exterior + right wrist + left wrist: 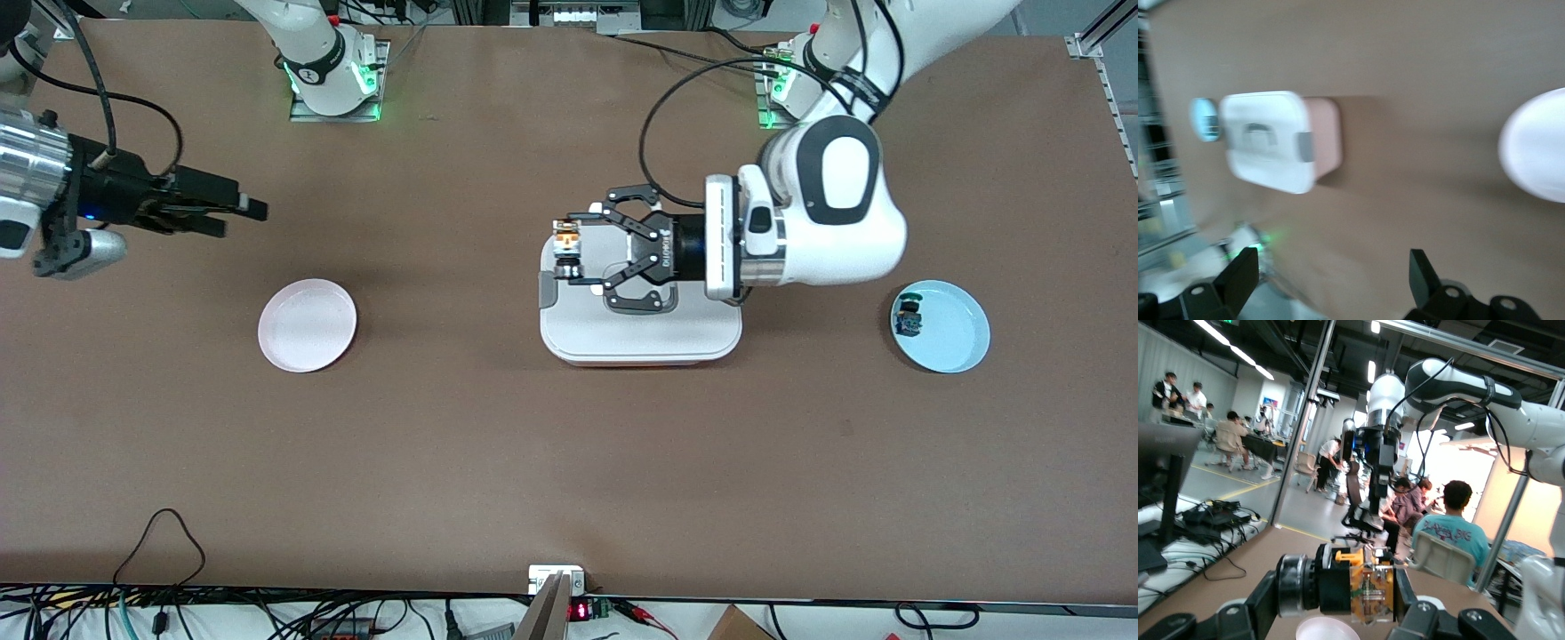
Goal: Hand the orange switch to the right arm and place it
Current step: 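Hold the switch above the box while the right gripper reaches toward it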
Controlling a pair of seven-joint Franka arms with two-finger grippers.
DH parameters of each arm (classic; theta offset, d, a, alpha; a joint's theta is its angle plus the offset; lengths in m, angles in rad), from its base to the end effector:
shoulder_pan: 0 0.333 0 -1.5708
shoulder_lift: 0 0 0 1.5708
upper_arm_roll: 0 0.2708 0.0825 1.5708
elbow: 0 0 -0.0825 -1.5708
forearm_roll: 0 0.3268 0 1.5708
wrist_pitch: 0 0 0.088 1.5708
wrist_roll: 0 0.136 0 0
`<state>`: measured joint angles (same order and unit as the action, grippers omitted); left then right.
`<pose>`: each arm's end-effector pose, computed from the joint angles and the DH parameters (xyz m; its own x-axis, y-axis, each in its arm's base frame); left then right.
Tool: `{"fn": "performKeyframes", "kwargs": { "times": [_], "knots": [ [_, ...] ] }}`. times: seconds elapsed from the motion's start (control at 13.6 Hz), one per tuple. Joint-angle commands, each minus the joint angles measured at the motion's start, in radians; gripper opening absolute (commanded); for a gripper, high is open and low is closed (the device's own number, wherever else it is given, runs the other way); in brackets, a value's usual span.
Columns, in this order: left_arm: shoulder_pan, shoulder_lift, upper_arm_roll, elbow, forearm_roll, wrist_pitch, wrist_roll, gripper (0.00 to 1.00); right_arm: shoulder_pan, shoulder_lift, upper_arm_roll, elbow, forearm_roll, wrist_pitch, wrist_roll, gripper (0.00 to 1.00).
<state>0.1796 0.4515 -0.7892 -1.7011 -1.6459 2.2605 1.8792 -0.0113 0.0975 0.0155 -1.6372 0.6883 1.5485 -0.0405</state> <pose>0.5299 -0.3505 0.4369 0.2826 0.0417 0.9583 -0.9558 -0.0728 0.2850 0.5104 0.0895 0.5037 0.9867 0.0497 -0.1545 -0.0606 -0.7704 -0.6347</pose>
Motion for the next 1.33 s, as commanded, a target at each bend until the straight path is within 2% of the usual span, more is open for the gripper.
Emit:
{"fn": "performKeyframes", "kwargs": {
  "times": [0.0,0.22,0.66,1.25],
  "knots": [
    [-0.051,0.016,-0.004,0.006,-0.196,0.037,0.199,0.1,-0.006,-0.009,0.0,-0.082,0.26,0.019,-0.015,1.0],
    [-0.089,0.018,-0.004,0.006,-0.216,0.056,0.233,0.1,0.014,0.004,0.007,-0.162,0.527,0.065,-0.022,1.0],
    [-0.107,0.038,-0.004,0.006,-0.216,0.056,0.235,0.11,0.148,0.1,0.007,-0.162,0.808,0.082,-0.088,1.0],
    [-0.109,0.039,-0.004,0.006,-0.216,0.056,0.235,0.12,0.273,0.165,0.007,-0.156,0.958,0.197,-0.139,1.0]
  ]
}}
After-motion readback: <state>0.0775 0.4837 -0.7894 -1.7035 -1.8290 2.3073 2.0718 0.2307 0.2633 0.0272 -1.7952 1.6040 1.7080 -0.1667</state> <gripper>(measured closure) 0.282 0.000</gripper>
